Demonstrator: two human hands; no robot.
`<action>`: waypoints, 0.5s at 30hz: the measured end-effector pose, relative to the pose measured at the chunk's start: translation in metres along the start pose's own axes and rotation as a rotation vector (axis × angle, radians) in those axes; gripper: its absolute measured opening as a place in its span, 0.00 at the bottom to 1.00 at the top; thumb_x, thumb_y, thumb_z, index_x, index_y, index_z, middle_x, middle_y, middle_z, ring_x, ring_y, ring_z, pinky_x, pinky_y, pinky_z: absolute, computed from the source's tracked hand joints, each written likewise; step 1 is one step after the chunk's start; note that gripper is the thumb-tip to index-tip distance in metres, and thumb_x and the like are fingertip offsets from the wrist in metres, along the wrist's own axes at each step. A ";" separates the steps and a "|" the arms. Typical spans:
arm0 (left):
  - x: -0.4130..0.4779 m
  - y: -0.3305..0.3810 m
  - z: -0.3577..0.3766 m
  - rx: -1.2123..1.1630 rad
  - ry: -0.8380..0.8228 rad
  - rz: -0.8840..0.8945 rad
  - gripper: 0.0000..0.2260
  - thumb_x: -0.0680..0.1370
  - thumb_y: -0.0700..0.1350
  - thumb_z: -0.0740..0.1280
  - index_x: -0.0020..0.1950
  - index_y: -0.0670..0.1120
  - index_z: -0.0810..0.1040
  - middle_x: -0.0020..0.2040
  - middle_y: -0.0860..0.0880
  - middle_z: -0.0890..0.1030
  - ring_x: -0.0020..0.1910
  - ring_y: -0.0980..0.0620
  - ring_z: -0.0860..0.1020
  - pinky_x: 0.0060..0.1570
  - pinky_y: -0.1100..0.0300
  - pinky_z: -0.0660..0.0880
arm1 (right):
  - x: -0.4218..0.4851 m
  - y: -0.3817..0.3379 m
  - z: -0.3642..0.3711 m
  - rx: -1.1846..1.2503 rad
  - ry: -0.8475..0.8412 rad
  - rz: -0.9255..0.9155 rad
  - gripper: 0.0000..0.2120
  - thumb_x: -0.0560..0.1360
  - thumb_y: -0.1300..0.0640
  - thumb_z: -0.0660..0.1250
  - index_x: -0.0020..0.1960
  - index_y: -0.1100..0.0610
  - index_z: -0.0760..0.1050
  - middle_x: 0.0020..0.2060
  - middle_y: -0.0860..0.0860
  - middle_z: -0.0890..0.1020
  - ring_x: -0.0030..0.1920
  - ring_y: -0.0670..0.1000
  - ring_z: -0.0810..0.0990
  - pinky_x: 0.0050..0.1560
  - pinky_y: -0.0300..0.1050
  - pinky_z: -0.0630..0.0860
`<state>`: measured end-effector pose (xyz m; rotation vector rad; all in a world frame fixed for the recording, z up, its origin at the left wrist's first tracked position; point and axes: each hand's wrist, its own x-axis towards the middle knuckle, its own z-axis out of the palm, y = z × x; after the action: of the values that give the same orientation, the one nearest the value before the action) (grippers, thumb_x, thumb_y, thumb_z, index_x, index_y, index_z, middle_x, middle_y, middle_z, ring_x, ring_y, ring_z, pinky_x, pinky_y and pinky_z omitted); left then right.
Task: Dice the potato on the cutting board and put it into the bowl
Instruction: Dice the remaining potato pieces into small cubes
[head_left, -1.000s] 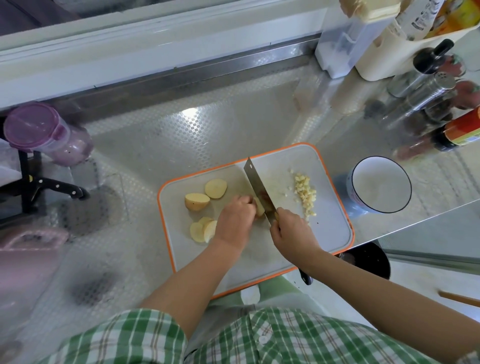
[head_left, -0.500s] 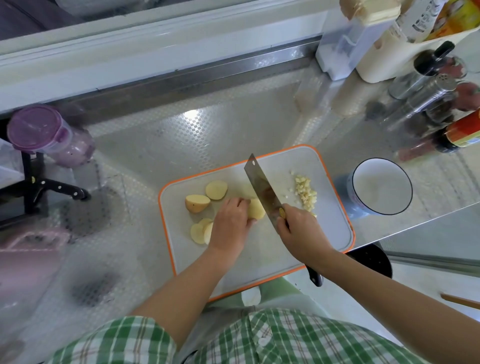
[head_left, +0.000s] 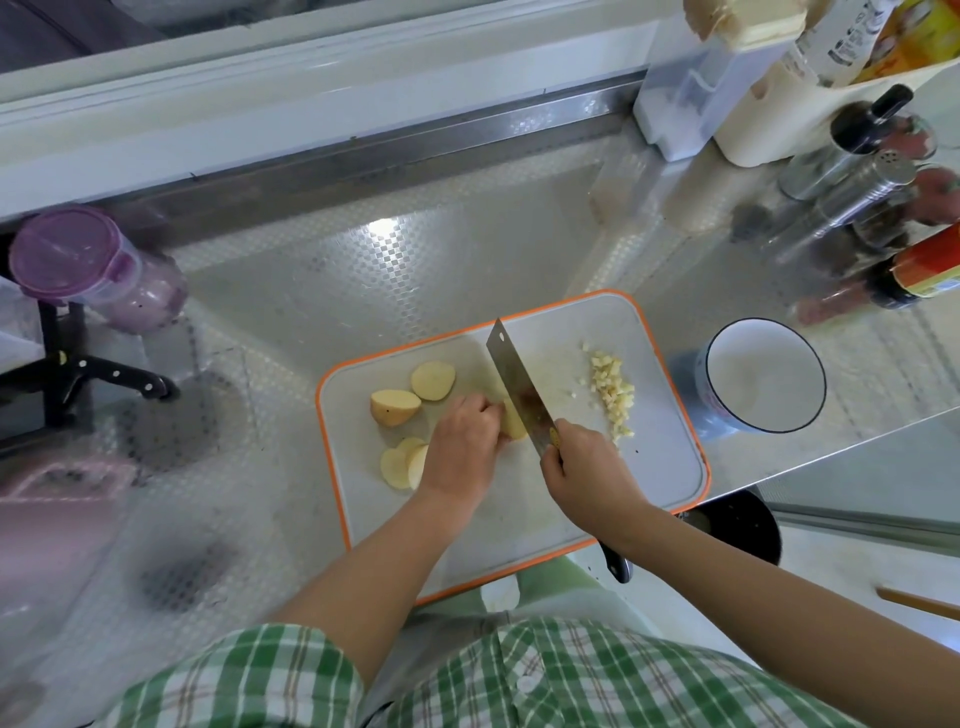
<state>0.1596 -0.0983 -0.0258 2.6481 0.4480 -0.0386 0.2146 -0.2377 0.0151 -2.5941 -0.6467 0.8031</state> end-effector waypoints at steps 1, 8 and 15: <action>0.000 -0.001 0.000 0.000 -0.007 0.000 0.06 0.69 0.39 0.74 0.44 0.43 0.81 0.39 0.45 0.77 0.40 0.44 0.75 0.37 0.53 0.71 | 0.001 0.000 0.002 -0.009 0.002 -0.004 0.15 0.78 0.61 0.56 0.35 0.53 0.56 0.29 0.51 0.66 0.30 0.53 0.65 0.29 0.45 0.56; 0.001 -0.001 -0.004 0.003 -0.036 0.022 0.07 0.70 0.41 0.74 0.46 0.42 0.81 0.41 0.45 0.78 0.43 0.44 0.76 0.40 0.50 0.73 | -0.001 0.004 0.013 0.012 0.040 -0.007 0.08 0.80 0.59 0.56 0.42 0.57 0.62 0.31 0.49 0.65 0.33 0.57 0.68 0.34 0.47 0.62; -0.002 -0.001 -0.008 -0.053 0.013 -0.018 0.15 0.66 0.46 0.78 0.47 0.42 0.78 0.43 0.45 0.78 0.45 0.45 0.76 0.44 0.52 0.75 | 0.004 0.001 -0.008 0.085 0.082 -0.042 0.11 0.79 0.59 0.57 0.38 0.58 0.63 0.30 0.52 0.69 0.32 0.56 0.68 0.32 0.49 0.63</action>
<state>0.1574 -0.0943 -0.0187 2.5940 0.4715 -0.0149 0.2225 -0.2381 0.0195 -2.5135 -0.6272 0.6923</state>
